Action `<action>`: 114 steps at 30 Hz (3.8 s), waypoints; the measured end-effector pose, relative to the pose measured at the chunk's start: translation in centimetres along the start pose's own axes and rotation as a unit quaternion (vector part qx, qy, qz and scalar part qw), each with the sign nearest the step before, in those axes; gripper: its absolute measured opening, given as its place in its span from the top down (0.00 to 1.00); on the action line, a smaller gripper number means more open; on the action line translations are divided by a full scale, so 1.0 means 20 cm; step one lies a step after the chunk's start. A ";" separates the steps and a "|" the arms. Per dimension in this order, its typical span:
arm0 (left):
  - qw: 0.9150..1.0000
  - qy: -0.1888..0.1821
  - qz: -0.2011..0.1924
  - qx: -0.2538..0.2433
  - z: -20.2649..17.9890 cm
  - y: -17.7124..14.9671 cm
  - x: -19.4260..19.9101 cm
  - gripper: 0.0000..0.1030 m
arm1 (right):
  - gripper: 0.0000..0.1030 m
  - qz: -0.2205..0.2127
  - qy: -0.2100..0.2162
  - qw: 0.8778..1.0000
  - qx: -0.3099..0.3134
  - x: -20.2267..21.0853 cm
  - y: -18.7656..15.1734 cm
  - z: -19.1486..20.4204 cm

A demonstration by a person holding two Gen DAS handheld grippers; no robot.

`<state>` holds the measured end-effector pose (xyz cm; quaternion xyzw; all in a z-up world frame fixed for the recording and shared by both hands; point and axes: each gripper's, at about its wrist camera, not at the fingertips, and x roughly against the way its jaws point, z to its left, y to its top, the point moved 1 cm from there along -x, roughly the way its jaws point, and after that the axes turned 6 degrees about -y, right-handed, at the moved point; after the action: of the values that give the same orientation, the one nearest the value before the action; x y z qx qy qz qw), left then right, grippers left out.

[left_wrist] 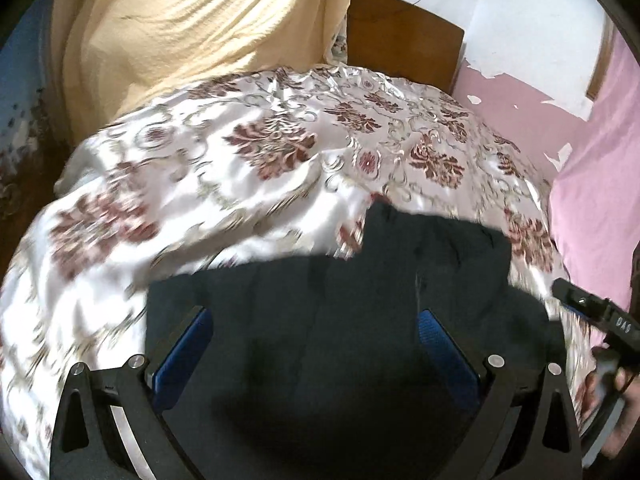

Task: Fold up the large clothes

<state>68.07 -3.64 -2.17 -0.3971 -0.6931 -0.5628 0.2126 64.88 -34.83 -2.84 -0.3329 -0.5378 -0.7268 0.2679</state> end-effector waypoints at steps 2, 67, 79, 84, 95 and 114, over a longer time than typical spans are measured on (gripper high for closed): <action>1.000 -0.014 0.002 0.022 -0.02 0.10 -0.12 0.00 | 0.02 0.003 -0.009 1.000 -0.020 -0.12 0.10 0.03; 0.986 -0.148 0.020 0.079 0.11 -0.50 0.11 0.88 | 0.83 -0.034 0.070 0.987 0.139 0.14 -0.30 0.25; 0.992 -0.117 0.038 -0.015 -0.15 -0.36 0.06 0.85 | 0.84 -0.025 0.057 0.982 0.178 0.15 -0.54 0.15; 0.993 -0.033 0.081 -0.083 -0.20 -0.36 -0.13 0.95 | 0.90 0.001 0.013 0.979 0.202 0.10 -0.48 0.10; 0.979 0.070 0.064 -0.181 -0.25 -0.33 -0.44 0.97 | 1.00 0.017 -0.027 0.980 0.198 -0.29 -0.32 0.12; 0.994 -0.017 0.023 -0.106 -0.11 -0.32 -0.52 0.97 | 1.00 -0.059 0.014 0.989 0.133 -0.35 -0.36 0.03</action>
<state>68.96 -9.30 -13.18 -0.4429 -0.6240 -0.6208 0.1706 64.02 -32.05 -12.39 -0.2514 -0.6445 -0.6681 0.2742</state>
